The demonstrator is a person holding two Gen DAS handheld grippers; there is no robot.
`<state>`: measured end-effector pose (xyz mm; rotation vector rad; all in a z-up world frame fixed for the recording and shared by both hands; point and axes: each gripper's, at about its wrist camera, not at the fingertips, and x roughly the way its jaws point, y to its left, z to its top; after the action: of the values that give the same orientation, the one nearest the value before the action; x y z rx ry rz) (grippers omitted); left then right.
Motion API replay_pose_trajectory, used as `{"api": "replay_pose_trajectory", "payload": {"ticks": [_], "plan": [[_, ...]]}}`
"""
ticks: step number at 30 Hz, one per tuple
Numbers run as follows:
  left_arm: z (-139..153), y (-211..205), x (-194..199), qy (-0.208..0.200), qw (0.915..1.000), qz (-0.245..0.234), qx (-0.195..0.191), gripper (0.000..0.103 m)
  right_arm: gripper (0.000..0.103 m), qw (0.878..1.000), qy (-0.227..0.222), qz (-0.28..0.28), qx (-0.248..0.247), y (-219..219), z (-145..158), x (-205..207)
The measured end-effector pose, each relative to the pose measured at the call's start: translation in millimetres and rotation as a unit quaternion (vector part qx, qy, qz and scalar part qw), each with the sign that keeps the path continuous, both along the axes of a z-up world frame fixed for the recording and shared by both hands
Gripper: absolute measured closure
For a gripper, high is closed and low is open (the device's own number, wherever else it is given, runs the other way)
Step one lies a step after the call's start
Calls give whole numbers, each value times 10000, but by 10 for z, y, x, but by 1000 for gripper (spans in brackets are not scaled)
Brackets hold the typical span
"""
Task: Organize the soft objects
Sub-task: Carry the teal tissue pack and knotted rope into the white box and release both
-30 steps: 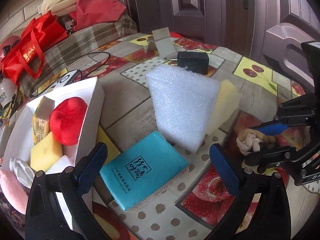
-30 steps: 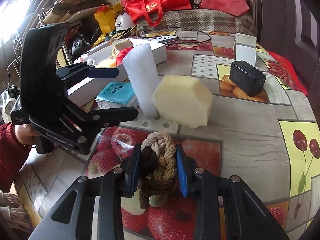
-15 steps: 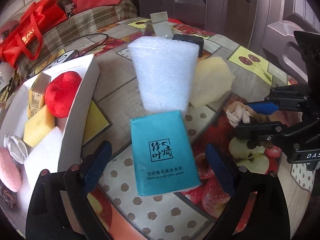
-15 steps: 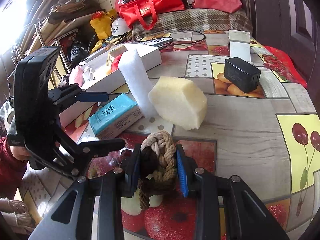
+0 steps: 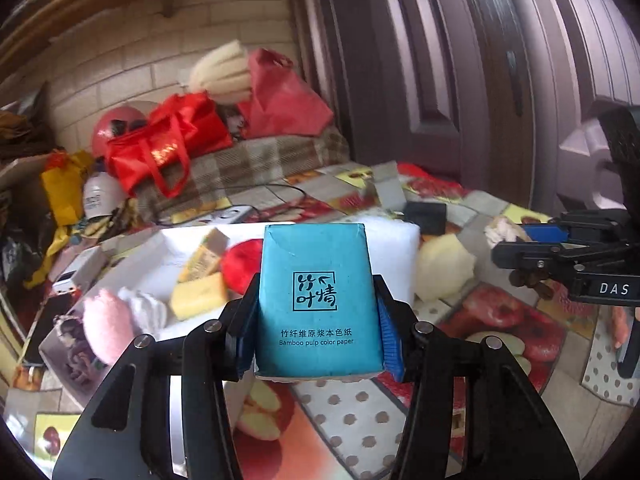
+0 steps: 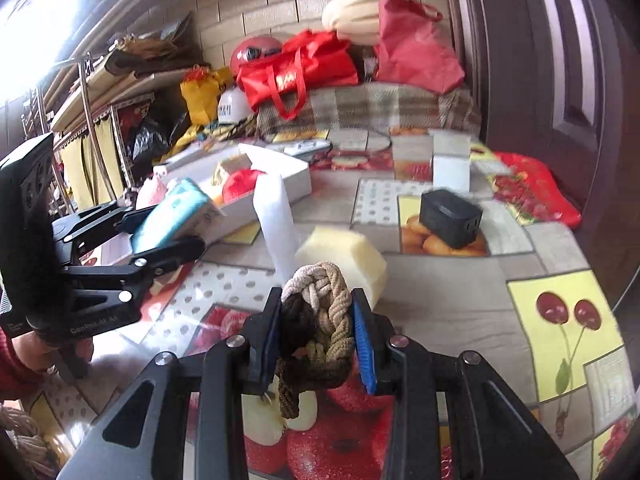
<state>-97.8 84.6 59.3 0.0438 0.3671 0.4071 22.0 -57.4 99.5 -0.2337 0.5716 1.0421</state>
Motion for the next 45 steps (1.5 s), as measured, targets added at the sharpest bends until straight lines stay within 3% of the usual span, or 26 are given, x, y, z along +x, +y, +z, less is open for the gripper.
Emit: {"api": "replay_pose_trajectory", "payload": {"ticks": [3, 7, 21, 29, 34, 39, 45], "plan": [[22, 157, -249, -194, 9993, 282, -177, 53, 70, 9974, -581, -195, 372, -94, 118, -169], [27, 362, -471, -292, 9973, 591, -332, 53, 68, 9939, -787, -400, 665, -151, 195, -274], [-15, 738, -732, -399, 9905, 1257, -395, 53, 68, 9984, -383, 24, 416, 458, 80, -410], [-40, 1066, -872, -461, 9837, 1664, -493, 53, 68, 9967, -669, 381, 264, 834, 53, -643], [-47, 1139, -882, -454, 9825, 1700, -610, 52, 68, 9957, -706, 577, 159, 1019, 34, -719], [-27, 1172, -867, -473, 9837, 1690, -386, 52, 68, 9957, -685, 613, 135, 1166, 25, -761], [-49, 1485, -805, -319, 9811, 1779, -698, 52, 68, 9968, -558, 536, 206, 1388, 20, -706]]}}
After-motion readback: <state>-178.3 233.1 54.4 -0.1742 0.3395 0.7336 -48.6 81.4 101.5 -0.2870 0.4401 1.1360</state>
